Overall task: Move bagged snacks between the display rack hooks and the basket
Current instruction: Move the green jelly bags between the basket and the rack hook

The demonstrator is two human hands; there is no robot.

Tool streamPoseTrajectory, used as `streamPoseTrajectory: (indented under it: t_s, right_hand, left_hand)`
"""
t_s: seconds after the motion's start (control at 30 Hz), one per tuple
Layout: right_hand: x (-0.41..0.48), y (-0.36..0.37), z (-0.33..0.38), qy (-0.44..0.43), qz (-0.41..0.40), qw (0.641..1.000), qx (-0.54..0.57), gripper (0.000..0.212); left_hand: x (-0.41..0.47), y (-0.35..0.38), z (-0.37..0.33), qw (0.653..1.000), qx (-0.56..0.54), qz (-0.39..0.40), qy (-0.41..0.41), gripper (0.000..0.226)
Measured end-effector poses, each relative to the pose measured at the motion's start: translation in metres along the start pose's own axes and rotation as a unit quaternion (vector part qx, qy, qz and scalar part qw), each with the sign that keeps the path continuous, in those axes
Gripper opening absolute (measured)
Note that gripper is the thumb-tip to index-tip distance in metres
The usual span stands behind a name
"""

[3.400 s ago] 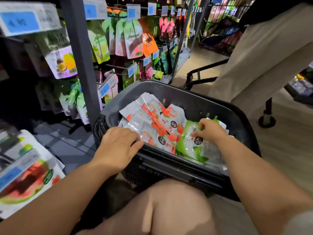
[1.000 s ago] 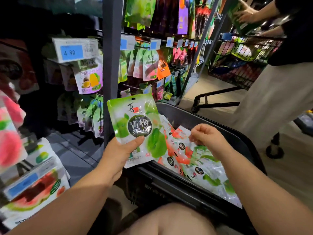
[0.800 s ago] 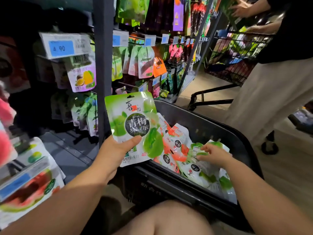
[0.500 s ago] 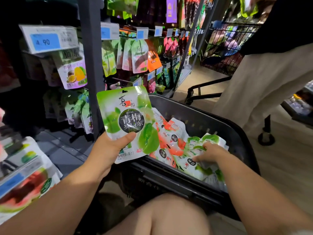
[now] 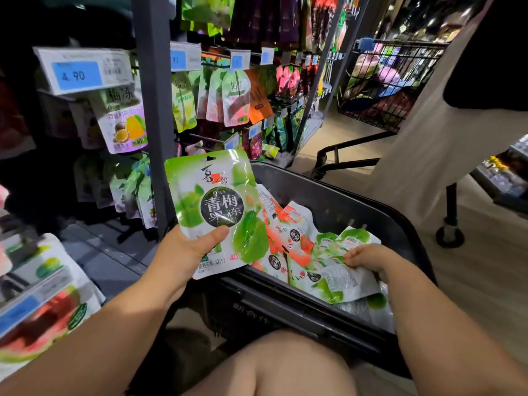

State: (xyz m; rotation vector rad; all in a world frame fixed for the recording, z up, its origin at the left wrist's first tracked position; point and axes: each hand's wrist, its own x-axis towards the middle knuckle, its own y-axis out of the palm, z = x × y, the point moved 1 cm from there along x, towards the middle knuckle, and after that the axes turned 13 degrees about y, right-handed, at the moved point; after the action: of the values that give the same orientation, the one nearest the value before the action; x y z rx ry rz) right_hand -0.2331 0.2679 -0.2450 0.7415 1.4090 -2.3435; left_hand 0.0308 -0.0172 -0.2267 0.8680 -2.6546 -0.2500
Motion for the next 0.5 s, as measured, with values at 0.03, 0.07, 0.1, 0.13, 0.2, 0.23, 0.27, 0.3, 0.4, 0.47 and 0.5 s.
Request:
streamPoseTrajectory:
  t_s: [0.03, 0.07, 0.1, 0.13, 0.2, 0.23, 0.27, 0.3, 0.4, 0.47, 0.5]
  right_hand:
    - [-0.001, -0.002, 0.0, -0.005, 0.007, 1.0, 0.02, 0.014]
    - [-0.002, -0.004, -0.001, -0.006, 0.016, 0.998, 0.064, 0.017]
    - [-0.005, -0.006, -0.001, -0.007, 0.028, 0.992, 0.122, 0.02]
    - [-0.009, -0.008, -0.002, -0.006, 0.037, 0.985, 0.17, 0.022]
    - [-0.014, -0.014, -0.004, -0.013, 0.042, 0.97, 0.239, 0.023]
    - [-0.016, -0.017, -0.004, -0.018, 0.04, 0.961, 0.272, 0.022]
    - [-0.018, -0.019, -0.003, -0.024, 0.04, 0.951, 0.305, 0.02]
    - [-0.018, -0.02, -0.002, -0.026, 0.038, 0.942, 0.333, 0.019]
    - [-0.01, -0.011, 0.005, -0.017, 0.027, 0.921, 0.389, 0.017]
    - [-0.006, 0.005, 0.011, -0.008, 0.016, 0.919, 0.393, 0.019]
    - [-0.005, 0.013, 0.014, -0.001, 0.013, 0.921, 0.389, 0.019]
  left_hand:
    - [0.0, 0.0, 0.0, 1.0, -0.001, -0.001, -0.001, 0.061]
    - [-0.001, 0.001, 0.0, 1.0, -0.002, -0.001, -0.002, 0.06]
    - [-0.001, 0.001, 0.0, 1.0, -0.001, 0.0, -0.003, 0.059]
    - [-0.001, 0.001, 0.001, 1.0, 0.0, 0.002, -0.004, 0.057]
    - [-0.001, 0.001, 0.001, 1.0, 0.003, 0.003, -0.005, 0.056]
    - [-0.001, 0.0, 0.001, 1.0, 0.004, 0.003, -0.006, 0.059]
    - [-0.001, 0.0, 0.001, 1.0, 0.004, 0.002, -0.007, 0.061]
    - [-0.001, 0.0, 0.001, 1.0, 0.006, 0.002, -0.007, 0.061]
    - [0.001, -0.001, 0.001, 1.0, 0.01, -0.003, -0.004, 0.054]
    - [0.001, 0.0, 0.001, 1.0, 0.01, -0.005, -0.004, 0.053]
    - [0.001, 0.0, 0.001, 1.0, 0.011, -0.006, -0.005, 0.053]
